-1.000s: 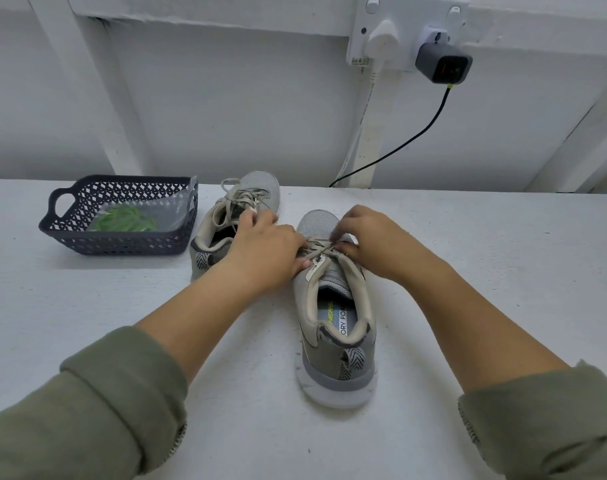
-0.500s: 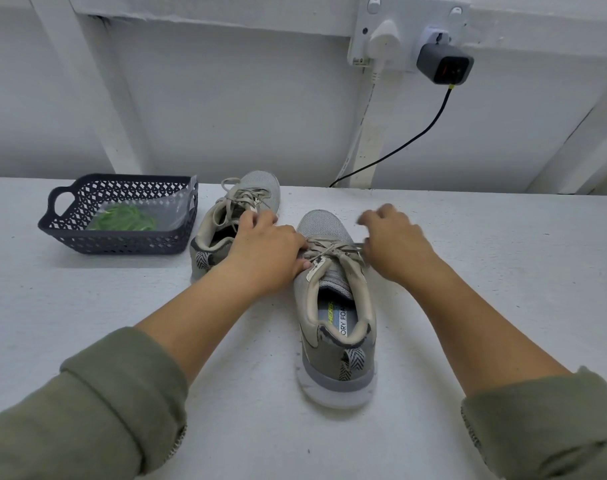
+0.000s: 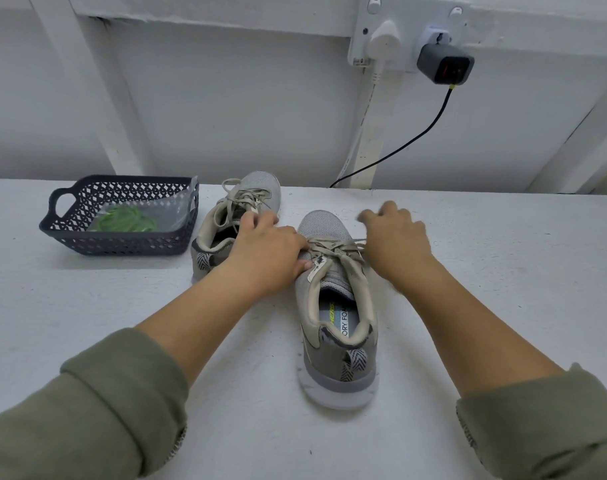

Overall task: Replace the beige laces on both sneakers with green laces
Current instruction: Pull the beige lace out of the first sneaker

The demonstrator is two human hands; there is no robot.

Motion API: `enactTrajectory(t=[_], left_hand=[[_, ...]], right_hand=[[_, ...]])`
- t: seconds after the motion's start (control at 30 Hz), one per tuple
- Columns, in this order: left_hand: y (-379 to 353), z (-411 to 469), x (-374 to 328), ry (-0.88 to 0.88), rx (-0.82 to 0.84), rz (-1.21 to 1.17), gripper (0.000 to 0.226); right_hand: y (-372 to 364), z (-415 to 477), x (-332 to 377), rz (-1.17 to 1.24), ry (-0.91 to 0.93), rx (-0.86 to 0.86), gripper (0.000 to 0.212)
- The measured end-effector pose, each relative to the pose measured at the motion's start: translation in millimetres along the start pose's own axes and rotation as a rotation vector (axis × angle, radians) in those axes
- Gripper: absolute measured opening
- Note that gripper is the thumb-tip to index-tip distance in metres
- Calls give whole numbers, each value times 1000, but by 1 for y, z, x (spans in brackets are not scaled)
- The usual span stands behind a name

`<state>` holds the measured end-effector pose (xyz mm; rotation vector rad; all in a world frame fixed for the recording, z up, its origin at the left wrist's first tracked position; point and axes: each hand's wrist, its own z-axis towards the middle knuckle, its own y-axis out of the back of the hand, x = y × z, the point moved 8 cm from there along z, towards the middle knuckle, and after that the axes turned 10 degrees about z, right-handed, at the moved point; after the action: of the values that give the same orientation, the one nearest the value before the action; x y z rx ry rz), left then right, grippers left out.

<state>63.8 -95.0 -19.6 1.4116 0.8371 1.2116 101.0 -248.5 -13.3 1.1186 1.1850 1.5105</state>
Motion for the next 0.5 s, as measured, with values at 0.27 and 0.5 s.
enactTrajectory(t=[0.27,0.5], left_hand=[[-1,0,0,3,18,7,42],[2,1,-1,-14,6,24,40]], right_hand=[[-3,2,27,210,249,75,18],[-3,-1,-14,67,-120,87,31]])
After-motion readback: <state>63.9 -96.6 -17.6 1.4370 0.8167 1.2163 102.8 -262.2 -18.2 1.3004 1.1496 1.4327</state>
